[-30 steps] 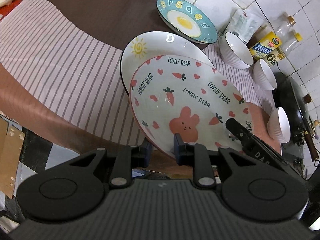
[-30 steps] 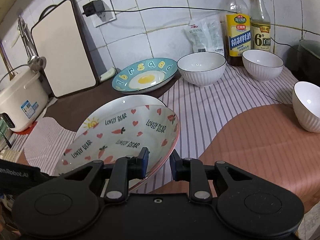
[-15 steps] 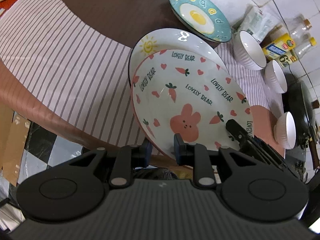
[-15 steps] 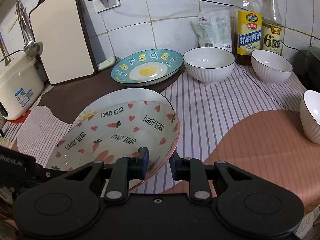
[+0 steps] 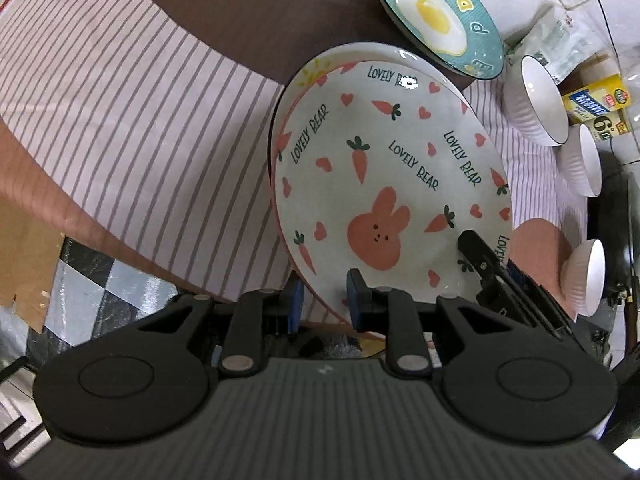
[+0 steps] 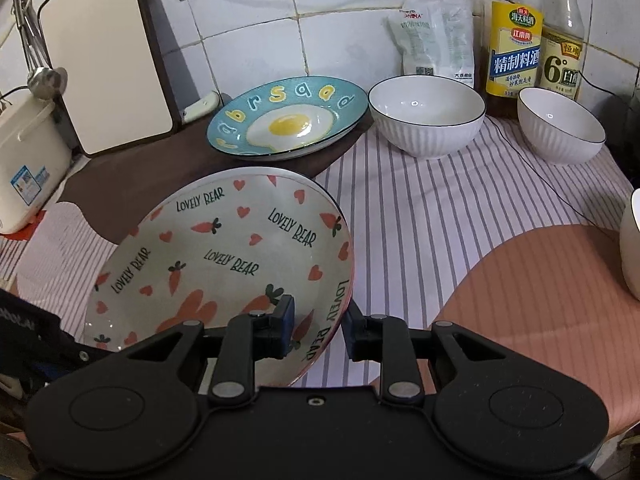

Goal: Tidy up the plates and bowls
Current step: 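Open both grippers and move them to the blue egg plate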

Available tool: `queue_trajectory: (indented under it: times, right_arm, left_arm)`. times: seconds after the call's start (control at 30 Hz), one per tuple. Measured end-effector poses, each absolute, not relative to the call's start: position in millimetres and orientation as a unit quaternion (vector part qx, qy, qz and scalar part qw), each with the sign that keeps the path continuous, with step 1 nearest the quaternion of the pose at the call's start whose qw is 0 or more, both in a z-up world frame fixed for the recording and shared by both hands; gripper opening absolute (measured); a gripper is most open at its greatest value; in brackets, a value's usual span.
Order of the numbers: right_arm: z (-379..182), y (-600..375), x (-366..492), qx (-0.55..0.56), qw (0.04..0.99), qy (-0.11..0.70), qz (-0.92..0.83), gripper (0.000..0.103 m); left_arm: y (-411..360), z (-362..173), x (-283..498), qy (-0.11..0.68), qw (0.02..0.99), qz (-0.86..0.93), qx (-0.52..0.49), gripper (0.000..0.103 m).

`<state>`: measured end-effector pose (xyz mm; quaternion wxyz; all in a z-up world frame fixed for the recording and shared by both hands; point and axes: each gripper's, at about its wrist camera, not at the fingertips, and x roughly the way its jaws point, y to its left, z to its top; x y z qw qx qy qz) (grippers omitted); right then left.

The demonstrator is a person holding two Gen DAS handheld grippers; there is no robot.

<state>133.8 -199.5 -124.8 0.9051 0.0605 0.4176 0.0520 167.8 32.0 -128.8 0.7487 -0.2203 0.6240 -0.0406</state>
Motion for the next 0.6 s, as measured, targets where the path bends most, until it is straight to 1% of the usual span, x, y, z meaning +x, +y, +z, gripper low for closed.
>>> queue_trajectory:
  times: [0.2,0.27,0.4,0.47,0.6]
  right_arm:
    - [-130,-195,137,0.040,0.910,0.410,0.048,0.030]
    - [-130,-191,135,0.023,0.913,0.404,0.047,0.030]
    - [-130,-181,127,-0.034,0.921,0.386,0.046,0.030]
    - [-127,-180,123,-0.055,0.922,0.380,0.052,0.030]
    - [-106,-187,106,-0.075,0.936,0.336,0.070,0.030]
  left_arm:
    - [37,-127,172,0.616,0.757,-0.039,-0.215,0.021]
    - [39,-128,172,0.615,0.757,-0.041,-0.217,0.020]
    - [42,-127,164,0.628,0.727,-0.083,-0.267,0.020]
    - [40,-120,158,0.623,0.734,-0.093,-0.255,0.020]
    - [42,-102,148,0.608,0.754,-0.101,-0.225,0.020]
